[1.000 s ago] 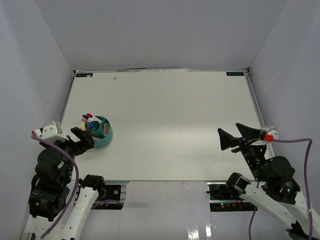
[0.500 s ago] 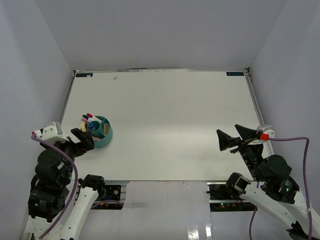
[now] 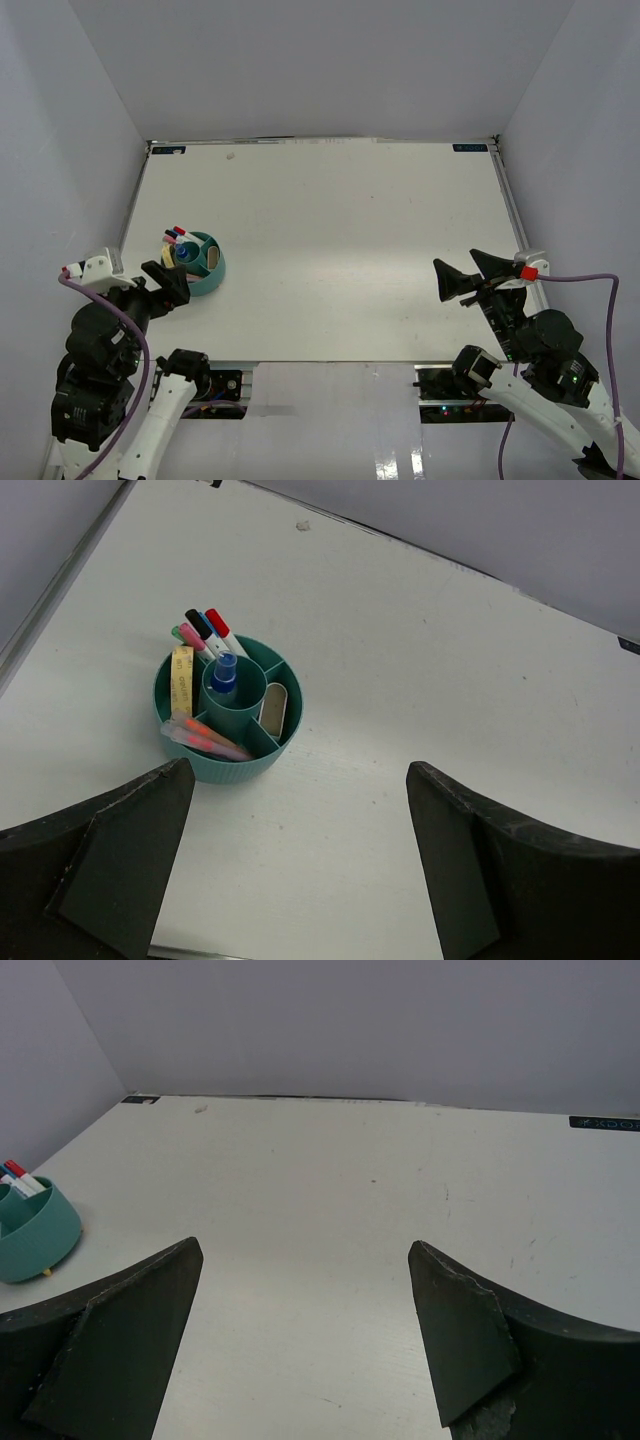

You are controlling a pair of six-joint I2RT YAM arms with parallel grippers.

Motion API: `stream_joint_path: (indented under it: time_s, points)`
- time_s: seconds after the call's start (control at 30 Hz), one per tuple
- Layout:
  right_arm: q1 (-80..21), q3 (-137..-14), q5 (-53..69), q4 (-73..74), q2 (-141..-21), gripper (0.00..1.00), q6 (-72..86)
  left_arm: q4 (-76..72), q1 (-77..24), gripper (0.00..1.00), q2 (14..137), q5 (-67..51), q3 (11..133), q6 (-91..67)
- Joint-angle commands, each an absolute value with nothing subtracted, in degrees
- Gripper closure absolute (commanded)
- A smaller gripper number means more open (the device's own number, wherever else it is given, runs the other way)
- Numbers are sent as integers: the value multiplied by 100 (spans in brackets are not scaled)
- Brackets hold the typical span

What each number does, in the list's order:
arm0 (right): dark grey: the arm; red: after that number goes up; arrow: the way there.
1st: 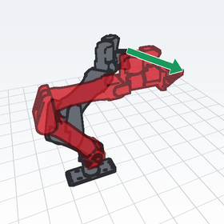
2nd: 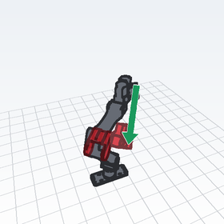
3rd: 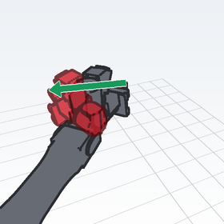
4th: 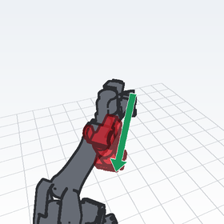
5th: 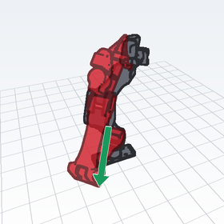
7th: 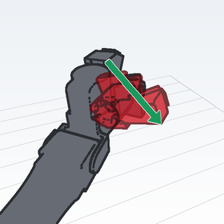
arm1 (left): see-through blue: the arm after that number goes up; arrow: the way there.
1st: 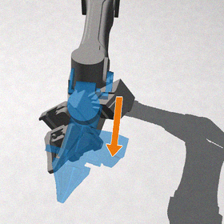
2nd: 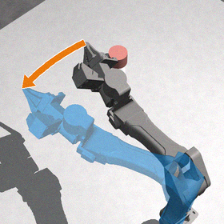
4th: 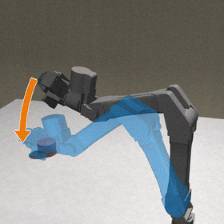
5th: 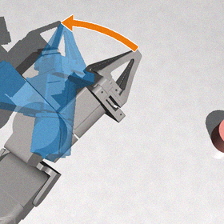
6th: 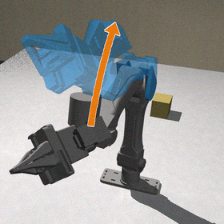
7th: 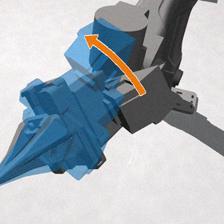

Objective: Sort the stationery into containers
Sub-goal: Reset both arms

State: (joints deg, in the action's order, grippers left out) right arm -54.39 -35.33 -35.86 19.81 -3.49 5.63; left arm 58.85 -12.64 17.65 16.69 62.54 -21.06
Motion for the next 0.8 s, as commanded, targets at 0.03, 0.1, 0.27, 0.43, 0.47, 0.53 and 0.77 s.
stream_joint_path:
  time_s: [0.03, 0.1, 0.27, 0.43, 0.47, 0.53, 0.77]
  points:
    - [-5432, -3577, -3700, 1881, -431, 10, 571, 6099, -1301, 2, 1889, 1381, 6486, -2232]
    - [-5432, -3586, -3691, 1881, -457, 10, 563, 6161, -1301, 2, 1916, 1327, 6513, -2259]
    - [-5440, -3586, -3683, 1881, -518, 10, 562, 6170, -1301, 2, 1969, 1266, 6495, -2285]
    - [-5440, -3595, -3691, 1872, -510, 10, 571, 6179, -1309, 2, 2048, 1204, 6504, -2259]
    - [-5440, -3586, -3691, 1872, -518, 10, 571, 6196, -1301, 2, 2065, 1178, 6513, -2267]
    - [-5432, -3595, -3691, 1872, -518, 10, 571, 6188, -1310, 2, 2074, 1152, 6495, -2259]
    - [-5432, -3604, -3683, 1872, -589, 10, 571, 6231, -1310, 2, 2171, 853, 6407, -2250]
